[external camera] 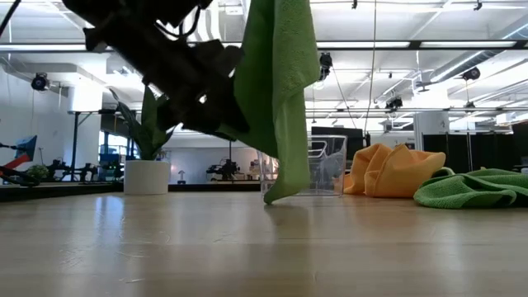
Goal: Fold microfiber towels
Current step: Fold the top green towel
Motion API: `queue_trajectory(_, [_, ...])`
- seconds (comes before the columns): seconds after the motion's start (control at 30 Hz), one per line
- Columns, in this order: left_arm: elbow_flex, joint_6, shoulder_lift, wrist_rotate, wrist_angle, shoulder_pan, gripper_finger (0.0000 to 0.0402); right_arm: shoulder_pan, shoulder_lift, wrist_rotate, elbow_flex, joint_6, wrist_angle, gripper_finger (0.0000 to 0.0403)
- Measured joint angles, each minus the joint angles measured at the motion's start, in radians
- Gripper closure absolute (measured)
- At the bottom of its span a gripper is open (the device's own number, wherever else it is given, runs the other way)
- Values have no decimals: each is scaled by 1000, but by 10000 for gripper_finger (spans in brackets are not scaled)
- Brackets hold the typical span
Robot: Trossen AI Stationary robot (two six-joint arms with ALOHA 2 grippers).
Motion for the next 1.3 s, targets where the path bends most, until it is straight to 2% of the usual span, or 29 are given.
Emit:
queue_trajectory(0.13, [0, 65, -37, 56, -29, 0, 373, 0, -4, -11, 0, -18, -15, 394])
queue_trajectory(0.2, [0, 100, -75, 69, -47, -2, 390, 0, -12, -21, 0, -20, -53, 394])
queue_trajectory(0.4, [0, 117, -259, 75, -237, -3, 400, 3, -46, -35, 0, -21, -211, 394])
queue_trajectory(0.57, [0, 202, -434, 153, -379, -2, 401, 9, -82, -37, 0, -22, -252, 394])
queue_trajectory(0.87, [0, 203, -683, 260, -459, -3, 401, 68, -155, -6, 1, -30, -254, 394])
queue_trajectory(1.07, [31, 201, -736, 426, -460, -5, 402, 136, -177, 112, 1, -11, -254, 394])
queue_trajectory(1.3, [139, 152, -654, 714, -466, -42, 402, 244, -169, 161, 1, 80, -260, 394])
